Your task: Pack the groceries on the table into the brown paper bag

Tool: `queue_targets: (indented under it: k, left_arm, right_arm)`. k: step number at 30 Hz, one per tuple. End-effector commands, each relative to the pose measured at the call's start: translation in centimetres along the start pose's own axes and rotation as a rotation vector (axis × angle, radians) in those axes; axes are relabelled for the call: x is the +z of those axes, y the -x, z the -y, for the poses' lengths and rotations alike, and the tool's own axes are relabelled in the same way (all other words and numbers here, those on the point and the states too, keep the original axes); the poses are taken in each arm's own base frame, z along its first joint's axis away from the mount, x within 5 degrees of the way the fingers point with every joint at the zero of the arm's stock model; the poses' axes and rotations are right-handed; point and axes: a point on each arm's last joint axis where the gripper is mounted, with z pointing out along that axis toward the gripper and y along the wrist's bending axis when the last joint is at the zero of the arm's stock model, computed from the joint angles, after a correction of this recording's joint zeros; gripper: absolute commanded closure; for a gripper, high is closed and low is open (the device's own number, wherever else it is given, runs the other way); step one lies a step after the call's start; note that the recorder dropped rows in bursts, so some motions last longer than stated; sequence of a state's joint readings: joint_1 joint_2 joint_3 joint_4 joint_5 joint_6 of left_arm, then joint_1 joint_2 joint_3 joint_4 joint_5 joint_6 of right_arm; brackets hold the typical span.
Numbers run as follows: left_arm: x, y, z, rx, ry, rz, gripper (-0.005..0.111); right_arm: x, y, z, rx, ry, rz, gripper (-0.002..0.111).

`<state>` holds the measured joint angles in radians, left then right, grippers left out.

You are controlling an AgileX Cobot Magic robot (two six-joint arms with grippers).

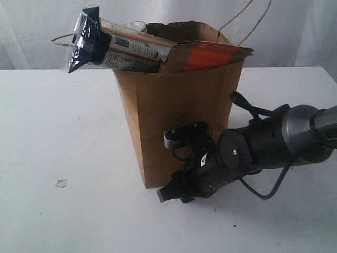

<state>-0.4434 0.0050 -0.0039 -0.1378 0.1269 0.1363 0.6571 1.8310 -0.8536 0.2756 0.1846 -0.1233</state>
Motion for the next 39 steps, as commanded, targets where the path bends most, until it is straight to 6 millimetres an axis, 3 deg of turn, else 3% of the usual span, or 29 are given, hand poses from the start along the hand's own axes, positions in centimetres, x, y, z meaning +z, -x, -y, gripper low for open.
queue_targets:
  k: [1, 8, 16, 28, 39]
  left_arm:
    - [0.0, -0.1, 0.0, -0.007, -0.001, -0.003, 0.107]
    - [0.0, -0.1, 0.0, -0.007, -0.001, -0.003, 0.107]
    - [0.0, -0.1, 0.0, -0.007, -0.001, -0.003, 0.107]
    - [0.0, -0.1, 0.0, -0.007, -0.001, -0.003, 0.107]
    - [0.0, -0.1, 0.0, -0.007, -0.001, -0.003, 0.107]
  right_arm:
    - [0.5, -0.3, 0.4, -0.007, -0.007, -0.031, 0.076]
    - [0.5, -0.9, 0.4, -0.036, 0.000, -0.080, 0.102]
    - [-2.0, -0.9, 0.1, -0.041, 0.011, -0.045, 0.105]
    - [-8.2, -0.9, -0.6, -0.087, 0.053, -0.006, 0.105]
    - [-16.1, -2.0, -1.0, -0.106, 0.085, 0.211, 0.107]
